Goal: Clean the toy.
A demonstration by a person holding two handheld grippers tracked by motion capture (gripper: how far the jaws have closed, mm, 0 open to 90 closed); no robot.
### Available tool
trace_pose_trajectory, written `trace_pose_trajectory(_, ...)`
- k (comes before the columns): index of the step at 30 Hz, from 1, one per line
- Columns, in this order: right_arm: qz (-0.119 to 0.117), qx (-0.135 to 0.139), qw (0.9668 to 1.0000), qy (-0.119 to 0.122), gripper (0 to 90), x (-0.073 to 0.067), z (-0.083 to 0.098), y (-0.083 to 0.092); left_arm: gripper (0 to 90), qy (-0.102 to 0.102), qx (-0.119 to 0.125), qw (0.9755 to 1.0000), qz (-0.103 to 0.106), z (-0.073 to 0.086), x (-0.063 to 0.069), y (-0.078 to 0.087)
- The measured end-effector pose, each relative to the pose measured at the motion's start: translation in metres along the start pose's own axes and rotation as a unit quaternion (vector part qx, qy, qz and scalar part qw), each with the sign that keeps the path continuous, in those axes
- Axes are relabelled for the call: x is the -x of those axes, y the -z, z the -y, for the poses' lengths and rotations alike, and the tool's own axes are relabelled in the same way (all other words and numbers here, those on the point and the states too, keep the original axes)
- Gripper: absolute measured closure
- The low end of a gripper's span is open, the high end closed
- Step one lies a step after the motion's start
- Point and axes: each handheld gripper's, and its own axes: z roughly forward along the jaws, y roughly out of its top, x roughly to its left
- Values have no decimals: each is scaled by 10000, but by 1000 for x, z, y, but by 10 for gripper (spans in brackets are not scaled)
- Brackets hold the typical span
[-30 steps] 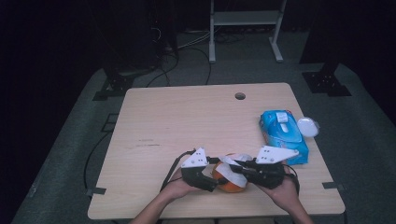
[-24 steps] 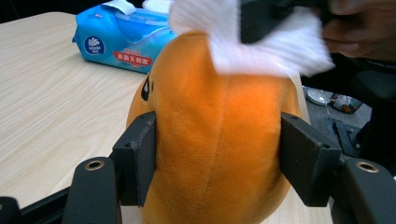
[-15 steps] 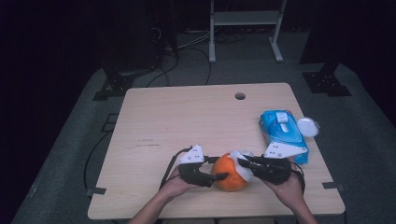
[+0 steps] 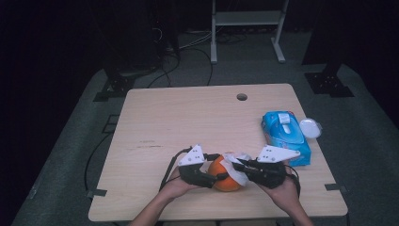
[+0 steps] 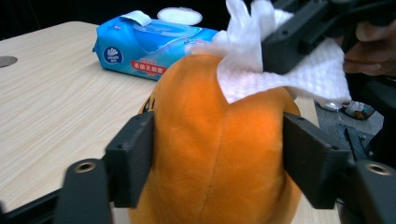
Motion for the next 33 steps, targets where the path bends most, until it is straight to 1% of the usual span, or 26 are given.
trace_pose_trajectory(1,30,15,10000,-37,812,2,0,1,321,46,6,10000,-10,0,0,0)
trace_pose_trajectory(2,95,25,9999,-55,811,5,1,2,323,57,-1,10000,-15,1,-2,1)
trace_pose_trajectory(3,194,-11,9998,-76,811,8,2,3,323,117,10,9999,-11,2,-2,1)
trace_pose_trajectory(4,294,-37,9995,-140,811,12,5,3,322,155,19,9999,7,2,-4,1)
trace_pose_trajectory(6,387,-85,9988,-292,815,20,10,3,312,197,50,9998,16,4,-6,1)
trace_pose_trajectory(7,371,-71,9987,-343,817,20,12,4,302,228,28,9997,13,4,-6,1)
trace_pose_trajectory(8,325,-39,9988,-369,819,19,12,4,292,211,23,9998,-9,4,-6,1)
trace_pose_trajectory(9,271,-29,9991,-312,819,16,10,4,285,207,28,9998,-32,3,-6,1)
trace_pose_trajectory(10,271,-29,9991,-312,819,16,10,4,282,207,28,9998,-32,3,-6,1)
trace_pose_trajectory(11,64,39,9998,-190,819,8,5,3,279,273,23,9996,-67,3,-7,1)
trace_pose_trajectory(13,-121,44,9999,-38,819,-1,1,0,279,309,55,9995,-67,3,-8,1)
trace_pose_trajectory(14,-157,7,9999,55,819,-5,0,-2,282,310,40,9995,-52,4,-8,1)
trace_pose_trajectory(15,-123,-21,9998,131,819,-8,1,-4,290,285,28,9996,-49,4,-8,2)
trace_pose_trajectory(16,-97,-57,9998,157,819,-8,1,-6,297,276,17,9996,-34,4,-7,2)
trace_pose_trajectory(17,-94,-62,9999,104,820,-6,3,-6,309,280,13,9996,-19,4,-7,2)
trace_pose_trajectory(18,-61,-47,10000,59,820,-3,4,-6,319,240,-2,9997,-15,4,-6,2)
trace_pose_trajectory(20,-9,-10,10000,-59,820,4,6,-3,332,224,-3,9997,7,4,-5,1)
trace_pose_trajectory(21,42,3,9999,-111,819,7,7,-1,334,161,-20,9999,14,3,-4,1)
trace_pose_trajectory(23,276,25,9995,-147,819,12,8,2,334,91,-27,10000,26,3,-3,1)
trace_pose_trajectory(24,362,13,9992,-167,819,14,9,3,332,91,-27,10000,26,3,-3,1)
trace_pose_trajectory(25,402,-16,9990,-218,819,16,11,4,317,33,-25,10000,28,3,-2,0)
trace_pose_trajectory(27,298,-27,9991,-304,820,18,12,3,243,16,-29,10000,-15,1,-2,-1)
trace_pose_trajectory(28,298,-27,9991,-304,820,18,12,3,209,16,-29,10000,-15,1,-2,-1)
trace_pose_trajectory(29,217,-34,9994,-256,820,14,10,3,219,10,-27,10000,-10,1,-1,-2)
trace_pose_trajectory(31,123,55,9997,-196,819,8,5,4,270,-210,-18,9996,171,3,4,-3)
trace_pose_trajectory(33,30,140,9998,-118,819,1,0,4,299,-507,-103,9982,303,2,11,-5)
